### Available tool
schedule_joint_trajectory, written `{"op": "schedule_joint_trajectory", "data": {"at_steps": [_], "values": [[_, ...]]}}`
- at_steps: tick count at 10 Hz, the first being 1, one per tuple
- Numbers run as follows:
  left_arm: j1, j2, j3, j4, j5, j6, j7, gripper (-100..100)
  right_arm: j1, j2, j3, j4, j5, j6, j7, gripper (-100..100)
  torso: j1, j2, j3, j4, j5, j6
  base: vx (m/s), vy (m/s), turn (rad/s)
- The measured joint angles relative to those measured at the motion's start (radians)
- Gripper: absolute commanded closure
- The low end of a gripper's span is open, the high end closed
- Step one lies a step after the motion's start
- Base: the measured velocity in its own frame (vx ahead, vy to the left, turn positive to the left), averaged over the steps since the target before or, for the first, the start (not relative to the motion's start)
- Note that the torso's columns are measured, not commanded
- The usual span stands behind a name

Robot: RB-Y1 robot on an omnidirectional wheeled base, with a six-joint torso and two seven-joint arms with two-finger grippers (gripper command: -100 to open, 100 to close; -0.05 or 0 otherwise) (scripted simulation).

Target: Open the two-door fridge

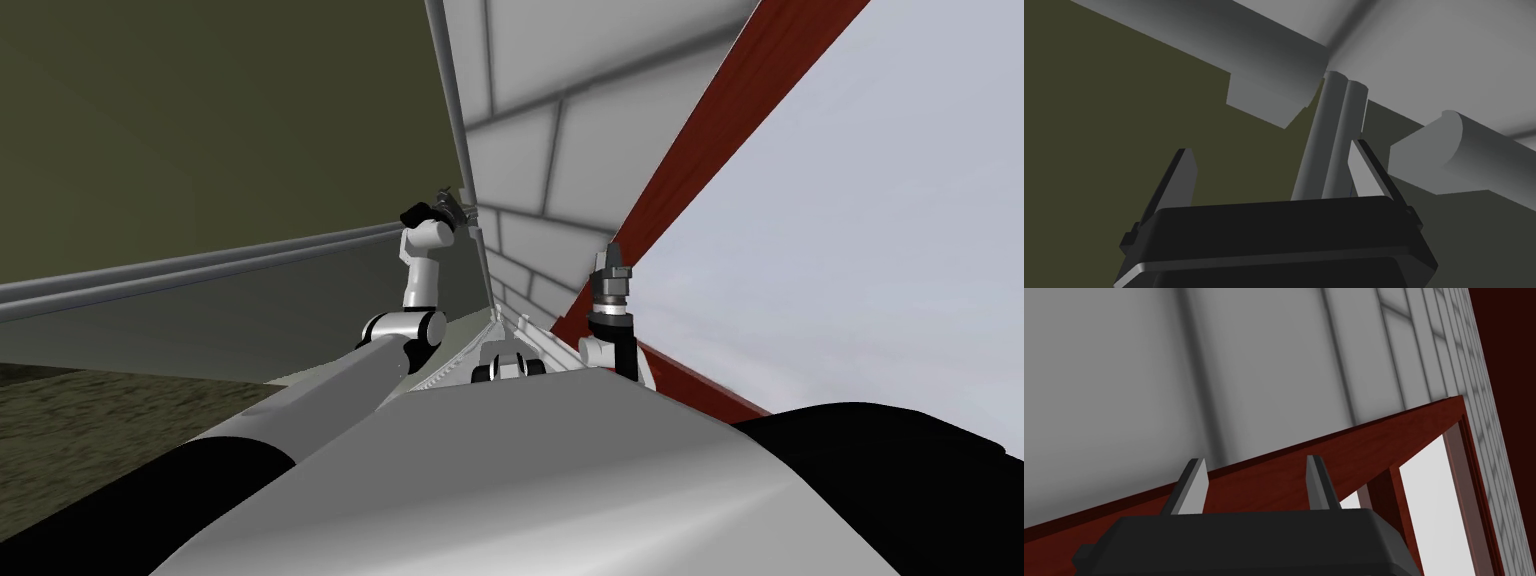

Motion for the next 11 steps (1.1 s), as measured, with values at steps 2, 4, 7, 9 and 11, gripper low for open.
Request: {"op": "schedule_joint_trajectory", "data": {"at_steps": [2,4,7,9,11], "values": [[-0.058,0.007,0.033,0.055,0.019,0.052,-0.004,-100,0.006,-0.002,0.007,0.007,0.001,0.003,-0.001,0,-0.007,-0.003,-0.003,0.002,-0.001,0.003,0.005,-0.076,0.059],[-0.105,0.011,0.065,0.101,0.033,0.097,-0.009,-100,0.013,-0.004,0.018,0.016,0.004,0.005,-0.003,0,-0.012,-0.005,-0.005,0.002,-0.002,0.004,-0.003,-0.074,0.050],[-0.163,0.022,0.108,0.163,0.060,0.152,-0.021,-100,0.021,-0.008,0.039,0.027,0.007,0.008,-0.006,0,-0.018,-0.005,-0.005,0.001,-0.004,0.006,-0.003,-0.070,0.049],[-0.186,0.028,0.126,0.190,0.072,0.174,-0.029,-100,0.024,-0.009,0.053,0.029,0.008,0.007,-0.010,0,-0.017,-0.008,-0.006,-0.002,-0.005,0.006,0.036,0.037,0.025],[-0.188,0.030,0.133,0.194,0.077,0.172,-0.024,100,0.027,-0.010,0.056,0.027,0.009,0.004,-0.010,0,-0.005,-0.014,-0.010,-0.006,-0.002,-0.002,0.008,0.031,-0.023]]}}
